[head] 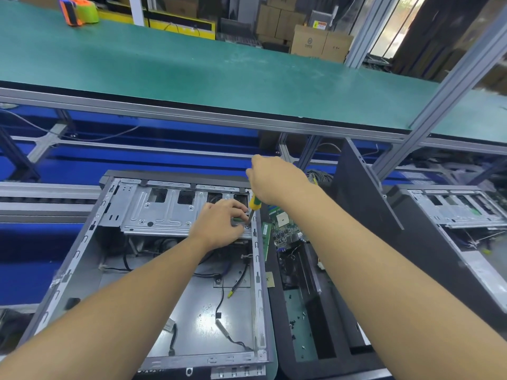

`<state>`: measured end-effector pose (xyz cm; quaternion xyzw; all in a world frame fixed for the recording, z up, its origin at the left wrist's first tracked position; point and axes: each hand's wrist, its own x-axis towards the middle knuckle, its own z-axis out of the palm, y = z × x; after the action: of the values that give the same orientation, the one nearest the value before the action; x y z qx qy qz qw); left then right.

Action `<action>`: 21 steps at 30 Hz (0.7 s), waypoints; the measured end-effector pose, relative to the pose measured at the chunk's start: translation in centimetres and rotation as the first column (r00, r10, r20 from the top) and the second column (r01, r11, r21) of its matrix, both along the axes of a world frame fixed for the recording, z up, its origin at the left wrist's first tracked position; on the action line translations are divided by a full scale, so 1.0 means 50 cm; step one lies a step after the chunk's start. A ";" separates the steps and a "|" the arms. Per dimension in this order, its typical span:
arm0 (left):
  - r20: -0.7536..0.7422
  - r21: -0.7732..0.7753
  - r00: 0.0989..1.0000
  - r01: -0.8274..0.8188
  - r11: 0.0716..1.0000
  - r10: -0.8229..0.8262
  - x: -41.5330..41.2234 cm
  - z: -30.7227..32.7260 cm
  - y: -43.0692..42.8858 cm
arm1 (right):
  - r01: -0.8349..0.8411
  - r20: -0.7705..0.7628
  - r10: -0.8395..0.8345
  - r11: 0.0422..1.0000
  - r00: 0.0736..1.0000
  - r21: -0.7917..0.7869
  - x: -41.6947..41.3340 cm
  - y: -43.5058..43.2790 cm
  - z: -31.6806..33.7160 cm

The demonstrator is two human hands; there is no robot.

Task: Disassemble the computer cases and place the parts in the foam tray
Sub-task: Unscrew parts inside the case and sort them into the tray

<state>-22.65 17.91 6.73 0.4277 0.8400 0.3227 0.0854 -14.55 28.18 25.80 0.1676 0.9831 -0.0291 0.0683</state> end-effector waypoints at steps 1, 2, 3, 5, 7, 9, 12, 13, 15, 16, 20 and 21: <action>-0.002 0.000 1.000 -0.002 1.000 0.002 0.000 0.000 0.000 | -0.004 0.026 0.005 0.998 1.000 -0.065 -0.001 0.003 0.005; -0.004 0.000 1.000 -0.004 1.000 0.004 0.000 0.000 0.000 | -0.004 0.069 0.012 0.994 0.998 -0.113 -0.003 0.006 0.011; -0.008 0.001 1.000 -0.004 1.000 0.004 0.001 0.000 0.000 | -0.003 0.119 0.020 0.990 0.993 -0.143 -0.004 0.007 0.018; -0.014 0.002 1.000 0.000 1.000 0.000 0.001 0.001 -0.001 | 0.004 0.176 0.019 0.991 0.984 -0.131 -0.005 0.005 0.024; -0.003 0.010 1.000 -0.002 1.000 0.002 0.002 0.002 0.000 | 0.022 0.157 -0.015 0.999 0.987 -0.045 -0.004 0.004 0.015; 0.012 0.018 1.000 -0.005 1.000 0.005 0.003 0.003 0.000 | 0.071 0.091 -0.074 0.997 0.993 0.034 0.000 -0.001 0.005; -0.001 0.011 1.000 0.000 1.000 0.000 0.002 0.003 0.000 | 0.035 -0.005 -0.034 0.993 0.999 0.116 0.002 -0.005 -0.001; -0.005 0.011 1.000 0.000 1.000 0.000 0.002 0.002 0.001 | 0.015 0.001 -0.015 0.995 1.000 0.102 0.001 -0.004 0.000; -0.011 0.023 1.000 -0.006 1.000 0.006 0.001 -0.001 0.001 | -0.010 0.072 0.011 1.000 0.997 -0.006 -0.002 0.001 0.009; -0.015 0.030 1.000 -0.008 1.000 0.009 0.001 -0.002 0.000 | -0.012 0.115 0.018 0.998 0.993 -0.054 -0.003 0.003 0.013; -0.012 0.033 1.000 -0.009 0.999 0.009 0.002 -0.001 0.000 | 0.016 0.167 -0.013 1.000 0.986 -0.015 -0.007 0.006 0.015; -0.009 0.033 1.000 -0.009 0.999 0.010 0.002 0.000 0.000 | 0.037 0.146 -0.041 0.999 0.988 0.027 -0.008 0.006 0.011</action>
<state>-22.55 17.91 6.73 0.4265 0.8370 0.3351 0.0729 -14.92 28.49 26.35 0.1893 0.9722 -0.0063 0.1375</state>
